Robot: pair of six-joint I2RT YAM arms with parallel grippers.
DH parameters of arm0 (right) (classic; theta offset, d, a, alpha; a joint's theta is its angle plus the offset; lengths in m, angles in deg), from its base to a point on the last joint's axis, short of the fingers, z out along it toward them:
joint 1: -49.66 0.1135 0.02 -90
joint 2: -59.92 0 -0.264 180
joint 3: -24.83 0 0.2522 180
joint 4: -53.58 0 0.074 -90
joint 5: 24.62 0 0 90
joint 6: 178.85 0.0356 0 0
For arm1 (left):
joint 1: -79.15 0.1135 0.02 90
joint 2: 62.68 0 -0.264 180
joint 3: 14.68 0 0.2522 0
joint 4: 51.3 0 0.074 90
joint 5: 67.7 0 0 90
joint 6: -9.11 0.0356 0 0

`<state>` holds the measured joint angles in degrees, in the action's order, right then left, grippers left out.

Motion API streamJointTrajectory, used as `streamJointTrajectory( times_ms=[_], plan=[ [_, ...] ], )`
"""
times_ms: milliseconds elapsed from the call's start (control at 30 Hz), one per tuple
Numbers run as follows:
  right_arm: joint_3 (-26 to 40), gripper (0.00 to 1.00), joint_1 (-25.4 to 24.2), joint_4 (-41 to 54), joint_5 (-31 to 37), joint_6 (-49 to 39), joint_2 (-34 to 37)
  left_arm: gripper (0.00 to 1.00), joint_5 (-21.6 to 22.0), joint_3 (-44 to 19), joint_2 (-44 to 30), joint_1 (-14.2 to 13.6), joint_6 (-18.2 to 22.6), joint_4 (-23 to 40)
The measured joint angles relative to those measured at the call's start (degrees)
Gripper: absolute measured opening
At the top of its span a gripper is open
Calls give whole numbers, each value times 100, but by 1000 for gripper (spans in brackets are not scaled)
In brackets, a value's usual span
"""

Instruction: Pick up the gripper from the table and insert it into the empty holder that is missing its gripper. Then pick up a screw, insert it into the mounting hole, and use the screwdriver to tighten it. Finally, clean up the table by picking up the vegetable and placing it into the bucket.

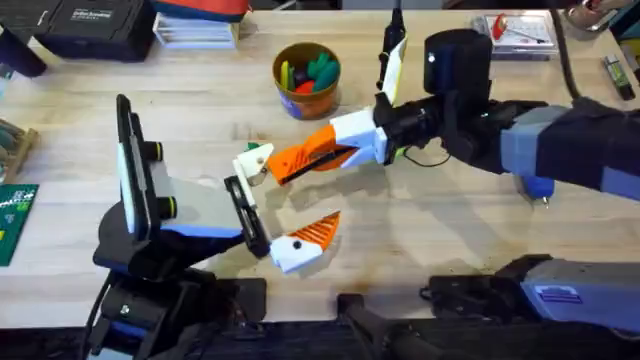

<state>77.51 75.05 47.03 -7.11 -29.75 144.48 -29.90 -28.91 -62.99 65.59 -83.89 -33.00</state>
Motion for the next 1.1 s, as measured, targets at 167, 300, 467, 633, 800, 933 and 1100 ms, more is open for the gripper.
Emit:
streamJointTrajectory(
  times_ms=[167, 300, 467, 633, 800, 933, 1100],
  plan=[
    [0, 7, -2, -36, 44, -61, 168, 986, -5, 0, 0, 0, -6, 1],
    [0, 7, 0, -115, 43, -60, 170, 987, -2, 0, 0, 0, -3, 0],
    [0, 7, 16, -429, 44, 37, 255, 987, -4, 0, 0, 2, 4, -2],
    [-6, 7, 104, -697, 135, 146, 292, 987, 88, 0, 0, 13, 6, -6],
    [-9, 7, 287, -1237, 354, 424, 499, 987, 268, 0, 0, 79, -2, -20],
    [-9, 7, 505, -1904, 520, 904, 804, 987, 356, 0, 0, 96, -63, -22],
    [-9, 7, 716, -2294, 700, 1249, 963, 987, 316, 0, 0, 96, -106, -20]
  ],
)
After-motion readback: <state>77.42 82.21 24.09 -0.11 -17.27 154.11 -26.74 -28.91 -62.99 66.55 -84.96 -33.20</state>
